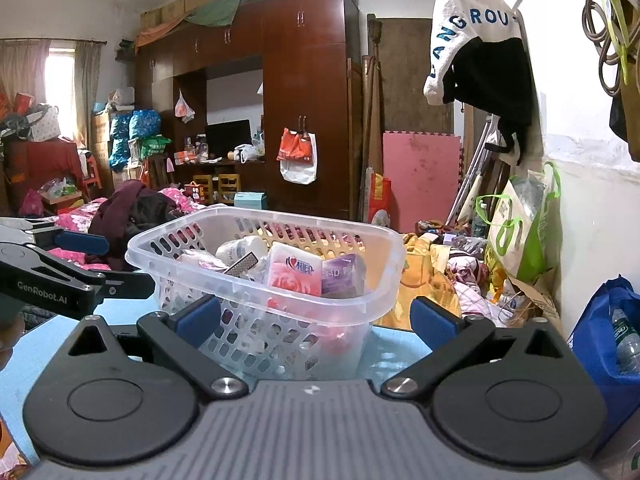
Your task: Organize objects
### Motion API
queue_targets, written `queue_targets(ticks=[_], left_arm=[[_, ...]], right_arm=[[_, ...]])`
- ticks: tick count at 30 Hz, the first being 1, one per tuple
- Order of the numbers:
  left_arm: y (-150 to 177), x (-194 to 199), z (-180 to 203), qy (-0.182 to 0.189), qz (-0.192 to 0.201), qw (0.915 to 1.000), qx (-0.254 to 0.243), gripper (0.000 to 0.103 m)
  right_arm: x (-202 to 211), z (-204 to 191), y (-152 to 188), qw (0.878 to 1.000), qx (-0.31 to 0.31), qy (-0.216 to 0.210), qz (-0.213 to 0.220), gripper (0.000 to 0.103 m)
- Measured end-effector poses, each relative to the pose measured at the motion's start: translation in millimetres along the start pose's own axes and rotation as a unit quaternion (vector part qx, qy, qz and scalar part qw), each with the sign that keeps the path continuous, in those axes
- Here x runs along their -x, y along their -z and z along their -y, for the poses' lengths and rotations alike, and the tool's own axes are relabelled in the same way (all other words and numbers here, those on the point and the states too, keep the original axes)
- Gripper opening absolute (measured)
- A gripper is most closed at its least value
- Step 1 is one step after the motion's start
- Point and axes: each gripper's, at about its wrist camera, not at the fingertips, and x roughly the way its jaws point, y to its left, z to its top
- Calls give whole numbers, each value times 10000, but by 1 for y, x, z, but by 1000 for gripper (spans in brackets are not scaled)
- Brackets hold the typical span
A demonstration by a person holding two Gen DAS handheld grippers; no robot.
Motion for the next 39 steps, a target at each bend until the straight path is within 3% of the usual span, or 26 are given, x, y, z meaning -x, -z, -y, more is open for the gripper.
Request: queue_targets(ticks=[39], left_arm=[[-4,-5,3,136,-44,9999,53,103]], right_arm=[[2,3,-1,10000,-2,-8,7,103]])
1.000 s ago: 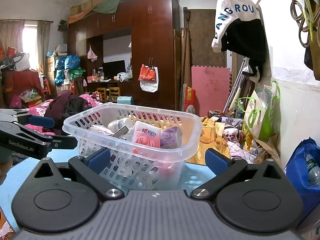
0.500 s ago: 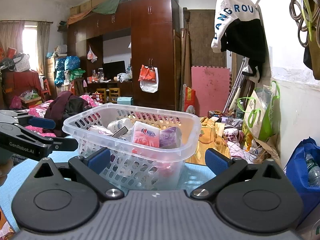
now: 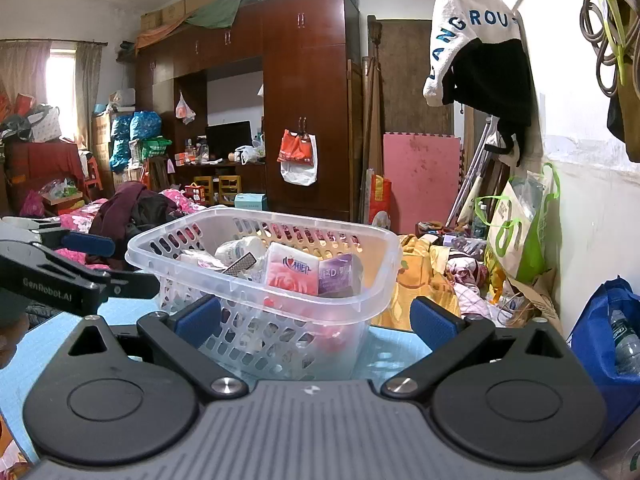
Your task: Organize objects
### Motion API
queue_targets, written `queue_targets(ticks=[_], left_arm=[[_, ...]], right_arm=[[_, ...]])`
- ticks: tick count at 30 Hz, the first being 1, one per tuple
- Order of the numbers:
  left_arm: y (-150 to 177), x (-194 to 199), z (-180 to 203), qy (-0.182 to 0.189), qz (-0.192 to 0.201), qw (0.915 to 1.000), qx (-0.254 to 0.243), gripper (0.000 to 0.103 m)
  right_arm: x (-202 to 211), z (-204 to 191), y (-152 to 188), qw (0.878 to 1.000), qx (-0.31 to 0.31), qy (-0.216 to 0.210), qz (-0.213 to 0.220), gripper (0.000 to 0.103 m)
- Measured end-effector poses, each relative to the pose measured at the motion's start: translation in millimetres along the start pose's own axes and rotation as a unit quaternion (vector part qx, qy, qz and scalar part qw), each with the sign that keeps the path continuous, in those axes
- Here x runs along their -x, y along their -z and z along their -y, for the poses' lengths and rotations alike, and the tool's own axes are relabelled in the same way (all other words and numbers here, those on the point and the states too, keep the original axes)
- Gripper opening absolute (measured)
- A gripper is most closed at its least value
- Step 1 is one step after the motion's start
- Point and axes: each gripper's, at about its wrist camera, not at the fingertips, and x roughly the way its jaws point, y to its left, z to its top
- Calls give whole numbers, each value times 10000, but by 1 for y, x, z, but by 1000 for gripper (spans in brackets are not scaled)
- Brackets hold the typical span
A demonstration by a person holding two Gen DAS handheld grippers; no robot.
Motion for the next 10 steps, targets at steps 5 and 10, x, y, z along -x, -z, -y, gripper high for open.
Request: queue_targets(ticks=[5,10], left_arm=[[-8,-3,-5,51,-3,9999,125,103],[-11,-2,-6,-17,33,9999,164,103]], right_arm=[[1,1,-2,10000,13,21,4,103],[2,1,-3,10000,7,13,7,103]])
